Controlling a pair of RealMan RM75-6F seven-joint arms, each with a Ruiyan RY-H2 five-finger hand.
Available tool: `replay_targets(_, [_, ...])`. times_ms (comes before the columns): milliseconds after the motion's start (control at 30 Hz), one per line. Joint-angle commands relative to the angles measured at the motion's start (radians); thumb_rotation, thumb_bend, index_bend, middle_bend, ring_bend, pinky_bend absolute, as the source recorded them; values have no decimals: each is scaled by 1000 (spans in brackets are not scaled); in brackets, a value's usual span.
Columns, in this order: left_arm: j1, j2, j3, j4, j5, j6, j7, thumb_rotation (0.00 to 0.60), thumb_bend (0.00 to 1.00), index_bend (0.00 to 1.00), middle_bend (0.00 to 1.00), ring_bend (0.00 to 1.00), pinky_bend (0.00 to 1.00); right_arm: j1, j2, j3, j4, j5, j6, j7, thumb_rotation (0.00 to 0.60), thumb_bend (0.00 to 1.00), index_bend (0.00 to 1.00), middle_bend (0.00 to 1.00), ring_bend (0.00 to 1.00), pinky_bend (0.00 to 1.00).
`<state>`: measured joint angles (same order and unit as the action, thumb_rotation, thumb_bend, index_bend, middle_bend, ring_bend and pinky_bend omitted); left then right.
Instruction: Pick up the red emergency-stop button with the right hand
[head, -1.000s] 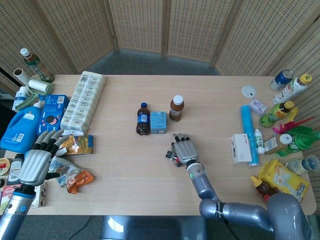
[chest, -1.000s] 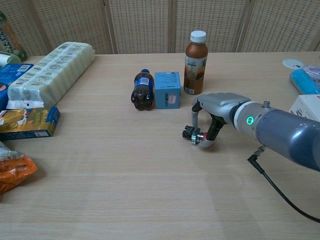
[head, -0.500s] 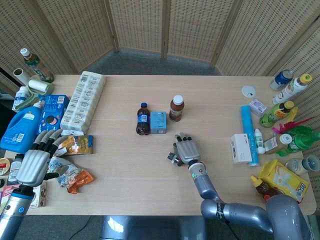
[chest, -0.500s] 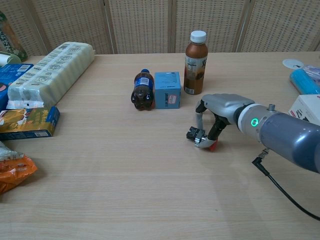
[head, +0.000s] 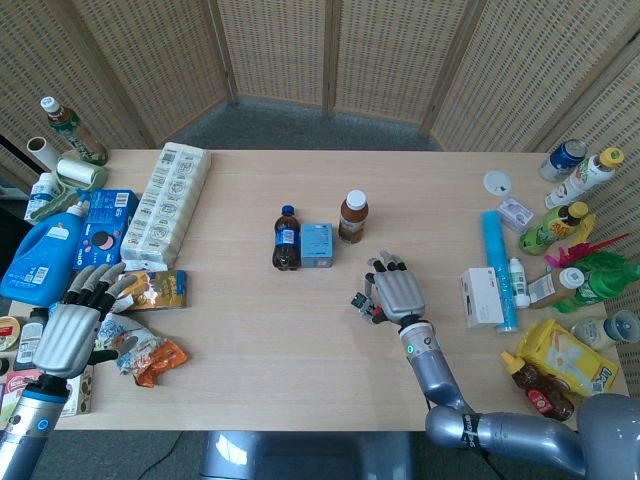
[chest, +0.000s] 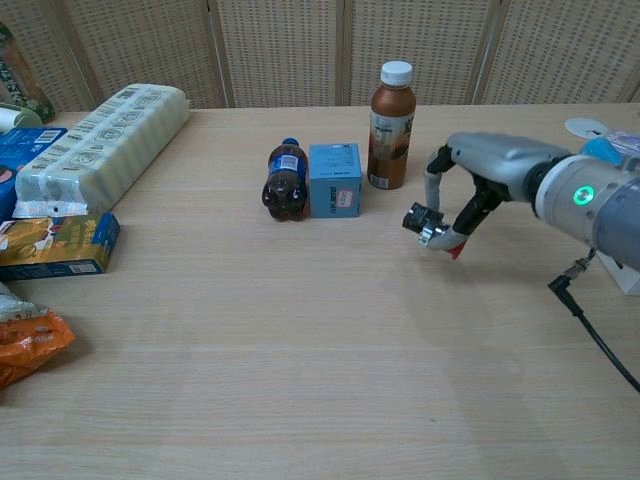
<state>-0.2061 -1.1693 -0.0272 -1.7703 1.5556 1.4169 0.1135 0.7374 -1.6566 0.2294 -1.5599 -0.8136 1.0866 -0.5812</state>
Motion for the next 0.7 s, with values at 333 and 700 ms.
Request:
replay_targets(333, [42,13,29,-31,23,46,12,600,233,156,0,0,0,-27,230,97,-302,-86,145,-21,600,197,696,202,0,0])
replay_targets(700, [70,35,39,-36,41,78,2,600,232,154,0,0,0,-24,288,113,-386,-81,183,-30,600,199,696,200,0,0])
